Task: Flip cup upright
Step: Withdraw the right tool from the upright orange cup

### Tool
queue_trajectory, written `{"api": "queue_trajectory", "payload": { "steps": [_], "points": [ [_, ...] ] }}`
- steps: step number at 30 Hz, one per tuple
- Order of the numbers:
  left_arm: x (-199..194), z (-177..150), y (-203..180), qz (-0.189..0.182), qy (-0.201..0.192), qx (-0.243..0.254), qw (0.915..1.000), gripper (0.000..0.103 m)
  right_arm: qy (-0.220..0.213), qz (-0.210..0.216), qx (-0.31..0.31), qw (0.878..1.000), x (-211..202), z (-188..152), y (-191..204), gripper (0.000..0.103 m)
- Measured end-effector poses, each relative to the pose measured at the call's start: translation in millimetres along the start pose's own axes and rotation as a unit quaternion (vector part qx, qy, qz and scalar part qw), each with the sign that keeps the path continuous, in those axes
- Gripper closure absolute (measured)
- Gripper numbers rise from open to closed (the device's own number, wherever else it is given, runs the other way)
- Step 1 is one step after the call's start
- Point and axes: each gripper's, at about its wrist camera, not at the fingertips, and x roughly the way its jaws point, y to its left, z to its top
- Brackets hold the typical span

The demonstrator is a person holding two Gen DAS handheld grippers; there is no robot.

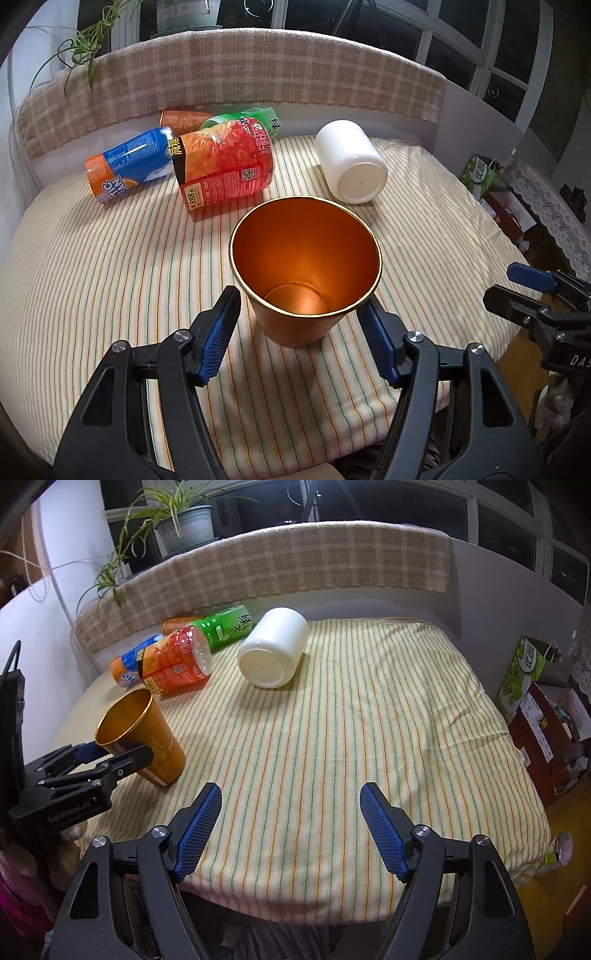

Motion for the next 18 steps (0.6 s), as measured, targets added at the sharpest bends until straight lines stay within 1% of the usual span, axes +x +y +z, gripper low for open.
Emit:
{"api": "queue_trajectory", "payload": {
  "steps": [11, 18],
  "points": [
    [-5.4, -3.6, 2.2, -0.005, 0.000, -0.001, 1.0000, 0.036, -0.006, 0.000, -0.004, 1.000, -4.2, 3.0, 5.0, 0.026],
    [-17.8, -9.4, 8.4, -0.008, -0.003, 0.001, 1.0000, 0.036, -0.013, -0.001, -0.009, 1.000, -5.2, 4.4, 11.5, 0.026]
  ]
}}
